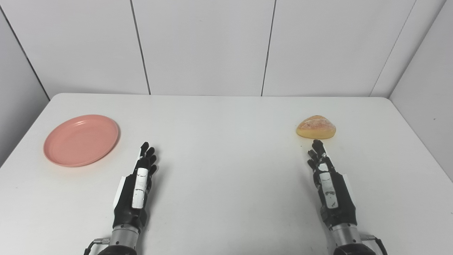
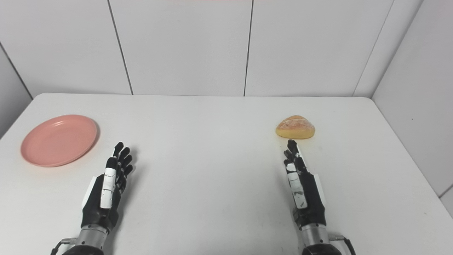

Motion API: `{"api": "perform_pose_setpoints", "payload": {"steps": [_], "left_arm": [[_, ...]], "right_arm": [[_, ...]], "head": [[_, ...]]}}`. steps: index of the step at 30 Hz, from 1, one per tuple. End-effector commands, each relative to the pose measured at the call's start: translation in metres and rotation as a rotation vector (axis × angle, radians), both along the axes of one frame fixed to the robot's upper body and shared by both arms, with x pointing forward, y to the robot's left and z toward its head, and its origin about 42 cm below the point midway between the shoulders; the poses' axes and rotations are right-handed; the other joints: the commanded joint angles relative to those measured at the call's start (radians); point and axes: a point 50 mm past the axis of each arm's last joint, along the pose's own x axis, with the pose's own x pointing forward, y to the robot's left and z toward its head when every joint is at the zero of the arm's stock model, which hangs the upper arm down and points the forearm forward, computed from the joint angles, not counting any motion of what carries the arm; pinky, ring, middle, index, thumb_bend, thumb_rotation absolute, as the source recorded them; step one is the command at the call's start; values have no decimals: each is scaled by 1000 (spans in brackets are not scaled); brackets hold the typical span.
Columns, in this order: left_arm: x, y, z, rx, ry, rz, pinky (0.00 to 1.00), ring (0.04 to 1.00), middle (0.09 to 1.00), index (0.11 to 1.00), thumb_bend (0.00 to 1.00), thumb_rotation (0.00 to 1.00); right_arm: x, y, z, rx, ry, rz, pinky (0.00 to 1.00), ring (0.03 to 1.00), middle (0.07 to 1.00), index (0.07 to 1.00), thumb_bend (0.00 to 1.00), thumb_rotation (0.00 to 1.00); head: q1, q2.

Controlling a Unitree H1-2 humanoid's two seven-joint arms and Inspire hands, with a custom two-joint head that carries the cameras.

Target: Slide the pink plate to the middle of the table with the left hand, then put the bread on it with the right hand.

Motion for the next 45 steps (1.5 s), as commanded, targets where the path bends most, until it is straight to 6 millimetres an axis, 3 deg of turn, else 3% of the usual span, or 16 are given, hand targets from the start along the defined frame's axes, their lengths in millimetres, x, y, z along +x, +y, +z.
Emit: {"api": "perform_pose_setpoints", "payload": {"steps": [1, 32, 45], "left_arm": [[-5, -3, 7, -6, -48, -5, 1000, 1000, 1000, 1000, 706, 1000], [-7, -4, 8, -19, -43, -8, 1000, 1000, 1000, 1000, 722, 1000], [-9, -25, -1, -18, -29, -3, 1000, 1000, 1000, 1000, 732, 1000]], "right_arm": [[2, -5, 3, -5, -8, 1, 991, 980, 988, 956, 868, 907], [0, -6, 4, -9, -6, 6, 986, 974, 988, 958, 851, 902], [-4, -26, -4, -15, -9, 21, 1000, 995, 1000, 977, 816, 928]], "head": [[1, -1], [9, -7], [145, -70]]}}
